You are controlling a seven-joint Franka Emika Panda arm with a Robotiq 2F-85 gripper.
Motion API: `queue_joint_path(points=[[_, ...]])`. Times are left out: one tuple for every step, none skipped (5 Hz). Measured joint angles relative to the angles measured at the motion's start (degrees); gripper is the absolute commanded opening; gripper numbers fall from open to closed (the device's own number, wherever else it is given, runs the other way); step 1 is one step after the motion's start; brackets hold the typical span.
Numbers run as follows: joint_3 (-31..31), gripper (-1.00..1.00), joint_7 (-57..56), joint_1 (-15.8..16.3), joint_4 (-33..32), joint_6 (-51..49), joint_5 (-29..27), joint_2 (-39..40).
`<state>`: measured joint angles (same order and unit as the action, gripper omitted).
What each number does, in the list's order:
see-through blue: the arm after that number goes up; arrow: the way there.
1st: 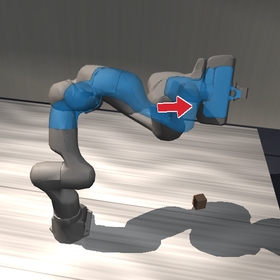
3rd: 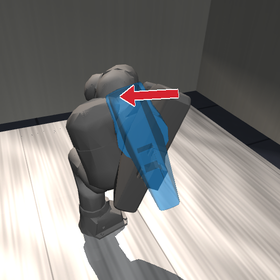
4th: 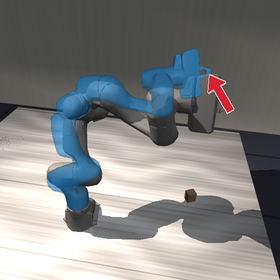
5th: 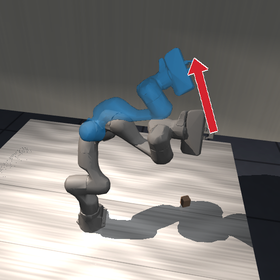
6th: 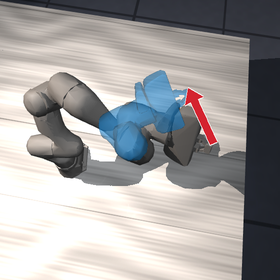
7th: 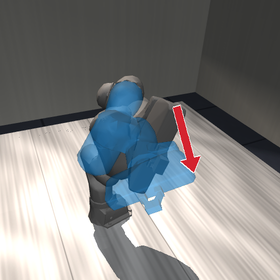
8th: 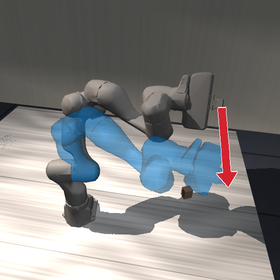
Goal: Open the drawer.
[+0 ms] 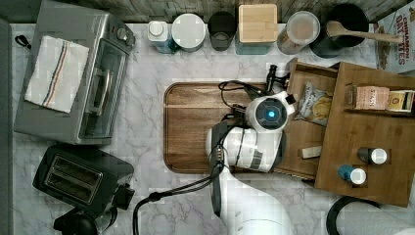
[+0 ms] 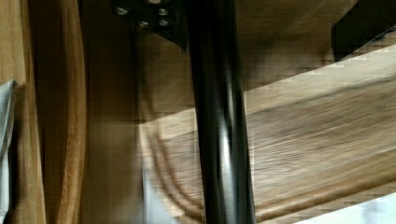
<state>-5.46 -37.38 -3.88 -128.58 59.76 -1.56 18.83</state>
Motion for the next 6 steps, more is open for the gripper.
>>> queue_joint_path(points=[[1.6, 1.0, 2.2, 1.5, 0.1, 0.2, -0.1, -0.1], [2.1, 1.0, 6.0, 3.2, 0.6, -1.2, 0.1, -0.1], [2.3, 1.0, 6.4, 2.8, 1.1, -1.6, 0.4, 0.2], [2.5, 1.0, 6.2, 2.6, 1.2, -1.7, 0.4, 0.3], [2.5, 1.0, 6.2, 2.5, 1.2, -1.2, 0.5, 0.3], [2.5, 1.0, 6.2, 2.6, 1.1, -1.2, 0.5, 0.3]])
